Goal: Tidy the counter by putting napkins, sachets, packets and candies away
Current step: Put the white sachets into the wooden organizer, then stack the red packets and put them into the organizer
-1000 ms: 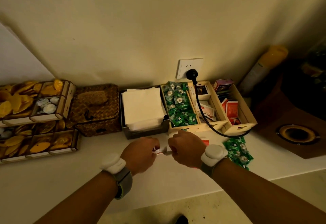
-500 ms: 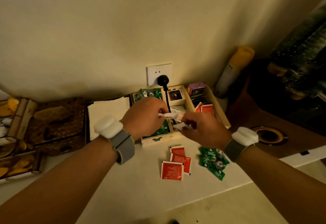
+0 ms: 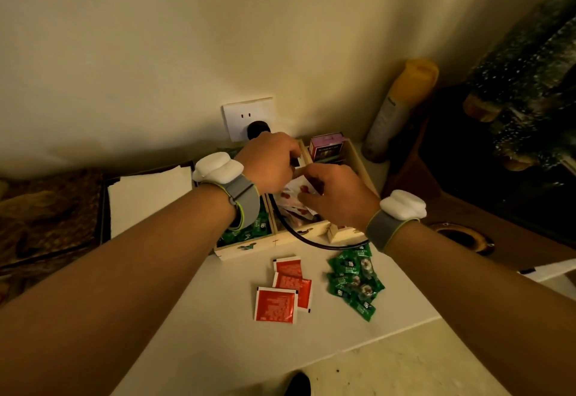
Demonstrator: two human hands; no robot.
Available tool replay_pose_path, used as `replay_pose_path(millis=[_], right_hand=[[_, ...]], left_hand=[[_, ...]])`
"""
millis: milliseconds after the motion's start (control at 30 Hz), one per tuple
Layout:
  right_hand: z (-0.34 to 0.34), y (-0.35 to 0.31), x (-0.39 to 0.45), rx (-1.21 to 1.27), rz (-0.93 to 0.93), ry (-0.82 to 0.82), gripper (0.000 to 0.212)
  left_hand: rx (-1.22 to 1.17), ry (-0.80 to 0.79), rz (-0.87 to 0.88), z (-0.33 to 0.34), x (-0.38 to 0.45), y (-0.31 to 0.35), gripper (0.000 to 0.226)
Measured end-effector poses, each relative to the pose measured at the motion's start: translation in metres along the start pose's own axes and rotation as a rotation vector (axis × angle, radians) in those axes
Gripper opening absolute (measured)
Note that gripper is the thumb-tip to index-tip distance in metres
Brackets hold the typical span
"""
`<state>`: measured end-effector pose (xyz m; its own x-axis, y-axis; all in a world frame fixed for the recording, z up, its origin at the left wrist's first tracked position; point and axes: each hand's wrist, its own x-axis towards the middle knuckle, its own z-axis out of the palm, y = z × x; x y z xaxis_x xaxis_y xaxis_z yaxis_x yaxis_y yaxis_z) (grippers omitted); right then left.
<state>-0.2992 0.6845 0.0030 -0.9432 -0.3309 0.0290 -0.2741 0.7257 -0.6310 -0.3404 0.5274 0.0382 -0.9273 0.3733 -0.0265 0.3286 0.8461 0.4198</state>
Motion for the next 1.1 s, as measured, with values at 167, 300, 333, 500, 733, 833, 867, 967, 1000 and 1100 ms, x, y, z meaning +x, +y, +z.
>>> replay_pose_path(millis=[167,300,333,500,733,833,867,967,1000,1100], right_hand=[[0.003,0.005,0.004,-0.071,0.021,0.017,0.031],[0.003,0.007,-0.001,-0.052,0.037,-0.009,0.034],[0.002,0.007,-0.003,-0.051,0.042,-0.012,0.035],[0.002,0.007,-0.012,-0.083,0.046,-0.006,0.033],[0.002,0.001,-0.040,-0.127,0.042,0.048,0.025],[0.004,0.000,-0.052,-0.116,0.046,0.075,0.016],[0.005,0.000,-0.056,-0.113,0.057,0.068,0.014],[0.011,-0.002,-0.066,-0.107,0.076,0.030,0.015],[0.013,-0.003,-0.069,-0.110,0.077,0.025,0.016],[0.021,-0.007,-0.074,-0.104,0.086,-0.009,0.016]], left_hand=[[-0.028,0.063,-0.017,0.001,-0.015,-0.007,0.030],[-0.083,0.015,0.016,0.000,-0.035,-0.004,0.027],[-0.089,-0.001,0.025,0.000,-0.039,-0.003,0.028],[-0.081,-0.061,0.089,0.009,-0.058,0.000,0.028],[-0.103,-0.164,0.169,0.028,-0.094,0.000,0.030],[-0.110,-0.234,0.146,0.044,-0.112,-0.008,0.035],[-0.101,-0.260,0.138,0.049,-0.117,-0.012,0.035],[-0.073,-0.314,0.125,0.064,-0.131,-0.022,0.038],[-0.069,-0.324,0.116,0.069,-0.134,-0.023,0.041],[-0.098,-0.334,0.078,0.080,-0.139,-0.028,0.050]])
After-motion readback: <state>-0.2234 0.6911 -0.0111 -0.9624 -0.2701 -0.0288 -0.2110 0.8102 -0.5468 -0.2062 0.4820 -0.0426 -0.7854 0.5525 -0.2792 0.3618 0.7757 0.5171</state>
